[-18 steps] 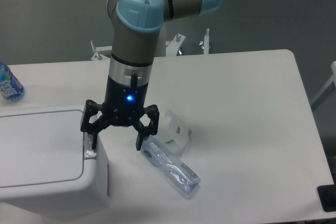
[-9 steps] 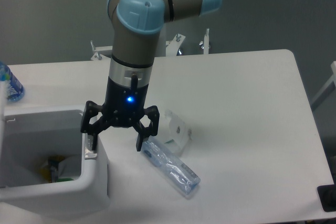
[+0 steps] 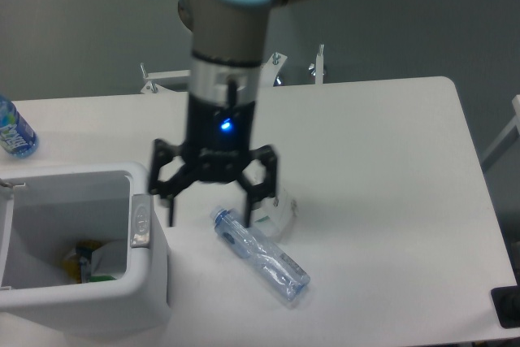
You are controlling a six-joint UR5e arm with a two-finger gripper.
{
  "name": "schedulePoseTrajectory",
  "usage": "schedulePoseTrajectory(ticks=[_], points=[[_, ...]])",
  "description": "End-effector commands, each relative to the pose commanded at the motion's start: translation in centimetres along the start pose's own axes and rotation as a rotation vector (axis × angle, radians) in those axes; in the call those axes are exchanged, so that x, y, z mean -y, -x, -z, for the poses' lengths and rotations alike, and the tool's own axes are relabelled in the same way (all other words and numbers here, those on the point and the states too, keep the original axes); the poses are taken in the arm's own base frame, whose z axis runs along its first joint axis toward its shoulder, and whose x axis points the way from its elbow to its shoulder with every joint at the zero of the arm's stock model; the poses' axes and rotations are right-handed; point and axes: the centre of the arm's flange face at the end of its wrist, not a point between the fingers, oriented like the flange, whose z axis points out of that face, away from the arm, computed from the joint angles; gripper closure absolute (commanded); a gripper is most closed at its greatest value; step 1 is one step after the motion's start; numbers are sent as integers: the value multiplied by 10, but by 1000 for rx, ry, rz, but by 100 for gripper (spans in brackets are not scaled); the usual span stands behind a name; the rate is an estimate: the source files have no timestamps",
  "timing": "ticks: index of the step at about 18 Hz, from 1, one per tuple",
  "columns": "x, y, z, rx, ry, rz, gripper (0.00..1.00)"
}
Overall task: Open the trash can
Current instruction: 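Lift the gripper up away from the opened trash can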
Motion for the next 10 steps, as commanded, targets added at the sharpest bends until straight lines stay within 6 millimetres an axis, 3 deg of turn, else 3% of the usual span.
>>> schedulePoseTrajectory(ticks=[3,7,10], points=[[-13,40,7,54,76,-125,0],[-51,90,13,214,284,-328,0],[-62,111,10,238,337,-386,0]])
